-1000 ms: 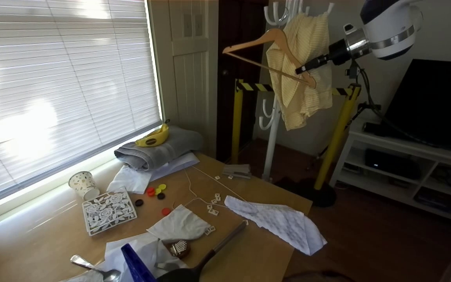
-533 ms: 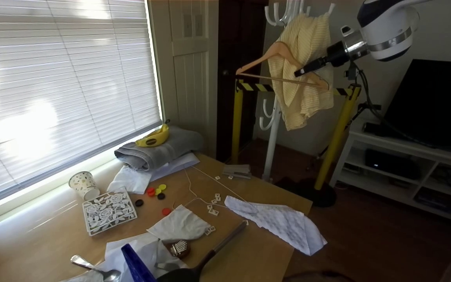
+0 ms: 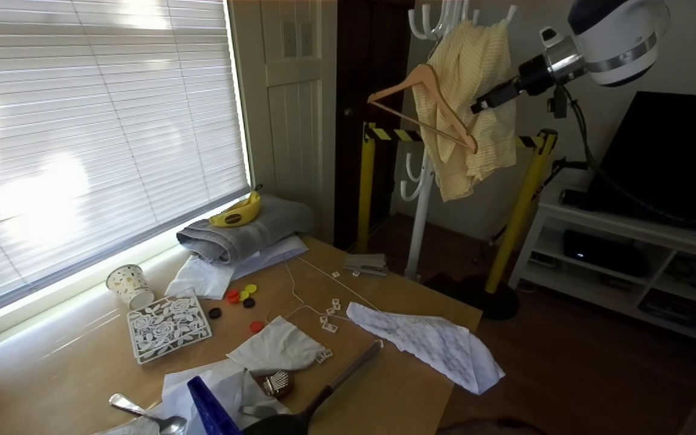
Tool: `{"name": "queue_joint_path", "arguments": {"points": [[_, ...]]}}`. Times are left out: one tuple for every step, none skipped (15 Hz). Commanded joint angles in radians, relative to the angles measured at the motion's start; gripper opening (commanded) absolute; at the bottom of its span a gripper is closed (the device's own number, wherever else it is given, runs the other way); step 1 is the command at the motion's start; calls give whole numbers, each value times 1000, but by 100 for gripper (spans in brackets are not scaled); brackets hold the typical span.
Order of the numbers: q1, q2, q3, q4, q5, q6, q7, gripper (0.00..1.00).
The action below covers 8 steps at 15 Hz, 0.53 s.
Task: Hang the clothing hanger higher on the coat hanger
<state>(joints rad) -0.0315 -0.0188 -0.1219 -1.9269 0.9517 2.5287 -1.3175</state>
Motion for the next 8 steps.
{"name": "queue_joint_path", "arguments": {"points": [[-40, -142, -5, -100, -115, 10, -51, 100], [-45, -172, -12, -111, -139, 3, -55, 100], [-48, -212, -17, -127, -168, -15, -50, 100], [-47, -245, -23, -139, -187, -31, -53, 100], [-43, -288, -29, -150, -215, -63, -50, 100], [-37, -329, -35, -165, -239, -98, -53, 100], [-29, -367, -38, -178, -260, -125, -52, 100], [-25, -414, -34, -198, -293, -154, -45, 100]]}}
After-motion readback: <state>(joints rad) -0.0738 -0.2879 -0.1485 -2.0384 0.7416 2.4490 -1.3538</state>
